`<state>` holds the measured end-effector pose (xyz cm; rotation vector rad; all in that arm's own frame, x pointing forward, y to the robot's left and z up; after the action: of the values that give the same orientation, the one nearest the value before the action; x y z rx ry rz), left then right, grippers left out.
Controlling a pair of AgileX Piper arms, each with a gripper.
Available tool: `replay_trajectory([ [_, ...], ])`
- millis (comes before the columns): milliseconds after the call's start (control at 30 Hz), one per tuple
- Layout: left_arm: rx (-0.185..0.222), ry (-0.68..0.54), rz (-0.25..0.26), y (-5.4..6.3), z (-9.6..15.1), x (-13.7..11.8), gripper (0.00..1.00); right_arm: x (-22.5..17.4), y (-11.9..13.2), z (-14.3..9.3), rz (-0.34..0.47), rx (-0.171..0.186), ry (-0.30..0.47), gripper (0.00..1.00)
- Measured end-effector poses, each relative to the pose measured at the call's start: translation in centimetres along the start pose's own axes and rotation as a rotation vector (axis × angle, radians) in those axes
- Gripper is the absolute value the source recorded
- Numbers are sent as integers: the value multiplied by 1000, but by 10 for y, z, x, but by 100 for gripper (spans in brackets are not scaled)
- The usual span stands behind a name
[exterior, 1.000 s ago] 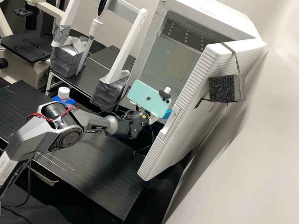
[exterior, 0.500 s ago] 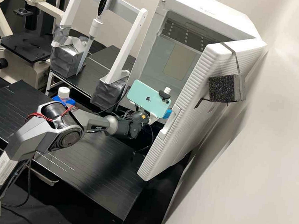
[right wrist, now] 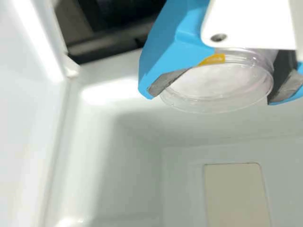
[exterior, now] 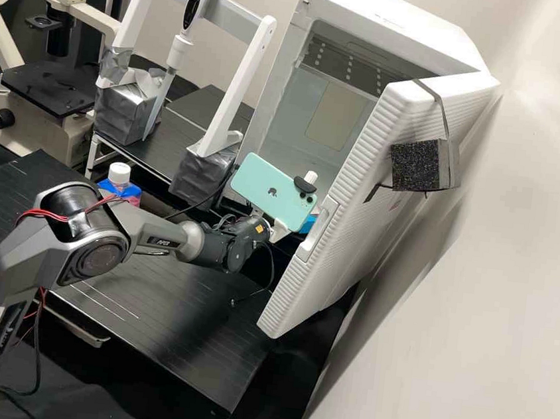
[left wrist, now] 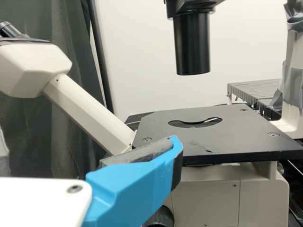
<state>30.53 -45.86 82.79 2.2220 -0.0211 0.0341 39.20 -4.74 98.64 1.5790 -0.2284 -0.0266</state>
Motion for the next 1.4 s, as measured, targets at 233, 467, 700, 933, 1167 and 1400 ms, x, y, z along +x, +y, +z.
replay_trajectory([
  [233,0,0,0,0,0,0,100,-33,1,9,35,6,11,0],
  [467,0,0,0,0,0,0,100,-81,-5,9,78,12,51,0],
  [700,0,0,0,0,0,0,100,-130,-22,1,67,26,140,0],
  [933,0,0,0,0,0,0,100,-169,-51,-26,-33,20,278,0],
  [1167,0,0,0,0,0,0,100,-192,-79,-52,-162,-24,397,0],
  [1400,0,0,0,0,0,0,100,-207,-96,-71,-233,-40,485,0],
])
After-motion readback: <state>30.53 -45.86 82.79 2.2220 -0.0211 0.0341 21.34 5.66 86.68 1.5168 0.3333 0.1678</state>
